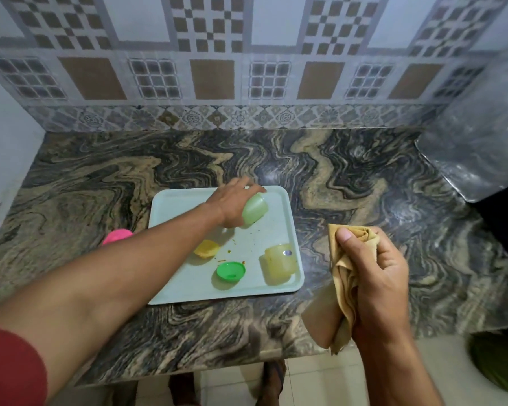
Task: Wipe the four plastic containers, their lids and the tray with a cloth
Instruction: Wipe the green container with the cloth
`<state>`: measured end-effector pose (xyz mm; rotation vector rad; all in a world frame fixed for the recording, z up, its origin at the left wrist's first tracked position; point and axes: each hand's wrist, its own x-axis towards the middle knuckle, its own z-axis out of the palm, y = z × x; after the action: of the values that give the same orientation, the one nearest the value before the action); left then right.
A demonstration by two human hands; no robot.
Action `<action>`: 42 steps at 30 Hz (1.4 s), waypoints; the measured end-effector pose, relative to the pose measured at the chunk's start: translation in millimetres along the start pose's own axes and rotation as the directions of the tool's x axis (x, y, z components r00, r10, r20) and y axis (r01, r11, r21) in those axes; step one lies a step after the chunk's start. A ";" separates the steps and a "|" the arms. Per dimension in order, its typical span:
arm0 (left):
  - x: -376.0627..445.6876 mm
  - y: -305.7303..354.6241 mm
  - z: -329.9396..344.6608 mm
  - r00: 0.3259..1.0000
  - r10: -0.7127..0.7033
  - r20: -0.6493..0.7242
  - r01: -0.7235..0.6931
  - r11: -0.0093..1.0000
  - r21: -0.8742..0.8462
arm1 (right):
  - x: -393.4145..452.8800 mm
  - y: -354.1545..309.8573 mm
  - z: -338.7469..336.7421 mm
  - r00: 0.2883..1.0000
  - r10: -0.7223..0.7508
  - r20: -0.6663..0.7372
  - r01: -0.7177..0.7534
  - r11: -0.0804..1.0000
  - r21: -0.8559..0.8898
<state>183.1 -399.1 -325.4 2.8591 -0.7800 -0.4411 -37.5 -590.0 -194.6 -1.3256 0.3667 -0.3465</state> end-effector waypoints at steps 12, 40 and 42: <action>-65.9 16.4 -42.5 0.866 -0.059 -0.497 -0.235 0.829 -0.507 | -0.6 -2.1 -5.8 0.996 -0.082 0.025 0.083 0.995 -0.047; -234.2 77.3 -103.2 0.542 -0.283 -0.791 -0.216 0.863 -0.457 | 5.9 -24.2 106.9 0.790 -0.568 0.232 0.612 0.706 -0.356; -235.9 76.8 -101.5 0.539 -0.309 -0.784 -0.255 0.827 -0.501 | 14.9 -20.1 99.2 0.864 -0.461 0.203 0.504 0.803 -0.318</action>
<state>-14.9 -336.9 -155.8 2.0667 -0.2980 0.6341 19.6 -514.6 -155.8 -1.7971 -0.0239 -0.6503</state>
